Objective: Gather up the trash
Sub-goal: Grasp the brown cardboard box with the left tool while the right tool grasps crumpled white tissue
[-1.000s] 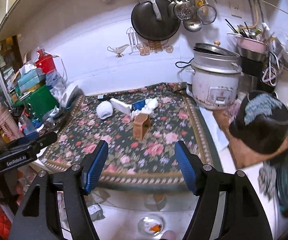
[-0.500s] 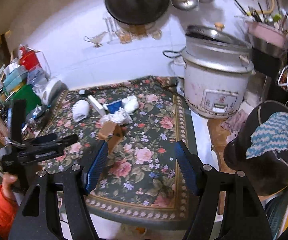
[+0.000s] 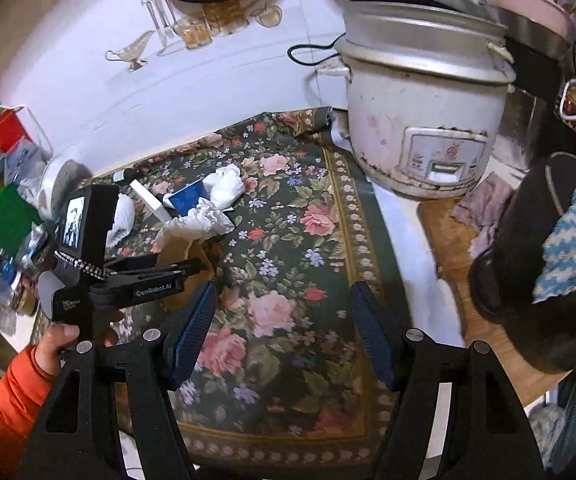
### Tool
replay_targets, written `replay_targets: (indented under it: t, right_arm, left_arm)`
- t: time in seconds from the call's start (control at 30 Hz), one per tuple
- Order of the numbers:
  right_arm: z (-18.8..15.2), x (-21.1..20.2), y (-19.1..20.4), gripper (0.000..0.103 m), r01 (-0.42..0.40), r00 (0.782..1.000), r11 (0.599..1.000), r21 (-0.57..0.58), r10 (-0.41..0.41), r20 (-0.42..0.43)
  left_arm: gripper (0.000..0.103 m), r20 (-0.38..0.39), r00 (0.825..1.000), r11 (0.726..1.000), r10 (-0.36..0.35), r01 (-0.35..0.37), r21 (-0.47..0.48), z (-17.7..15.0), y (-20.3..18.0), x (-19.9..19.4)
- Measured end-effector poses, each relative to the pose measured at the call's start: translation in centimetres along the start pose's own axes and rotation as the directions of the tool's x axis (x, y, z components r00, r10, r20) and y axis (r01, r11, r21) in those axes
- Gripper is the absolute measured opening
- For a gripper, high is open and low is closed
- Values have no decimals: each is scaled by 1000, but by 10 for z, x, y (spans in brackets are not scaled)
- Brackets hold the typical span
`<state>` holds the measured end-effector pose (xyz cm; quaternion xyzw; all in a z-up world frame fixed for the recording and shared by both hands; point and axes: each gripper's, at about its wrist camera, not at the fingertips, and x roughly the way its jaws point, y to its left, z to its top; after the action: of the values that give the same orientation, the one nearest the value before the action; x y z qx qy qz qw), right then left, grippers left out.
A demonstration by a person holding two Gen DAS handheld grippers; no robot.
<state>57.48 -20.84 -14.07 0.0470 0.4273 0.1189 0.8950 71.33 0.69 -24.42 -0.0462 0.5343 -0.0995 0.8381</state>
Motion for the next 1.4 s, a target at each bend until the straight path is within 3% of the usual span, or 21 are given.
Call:
replay_targets:
  t: [0.17,0.47,0.73,0.83,0.97,1.1,1.4]
  right_arm:
    - [13,33,21,66,-5,1000,1000,4,6,-26]
    - [47,115,76,65,-59,995,998,-24,57,-79]
    - [58,193,79,65,-22,988,995,94,36,-150]
    - [55,210,73,57,-38,981,988,152,66,-182]
    - [46,209,70,32,-122,971,973,198,158,-180]
    - [42,193,76,19,-115,976,984,135,137,-166]
    - [25,139,63,14,-112,984,993,33,115,-135]
  left_arm:
    - [48,25,998,998,-58,58,16,-1,15,-23]
    - [48,174,985,1000,12,-10,-9,-1,81,-101]
    - [48,209,976,995,52,-32,-96,1,136,-108]
    - [48,201,978,993,54,-32,-110,0,142,-104]
    - [48,193,980,993,45,-24,-112,-3,144,-101]
    - [48,199,979,995,36,-16,-101,-3,133,-103]
    - [48,254,967,997,27,-10,-70,-10,80,-125]
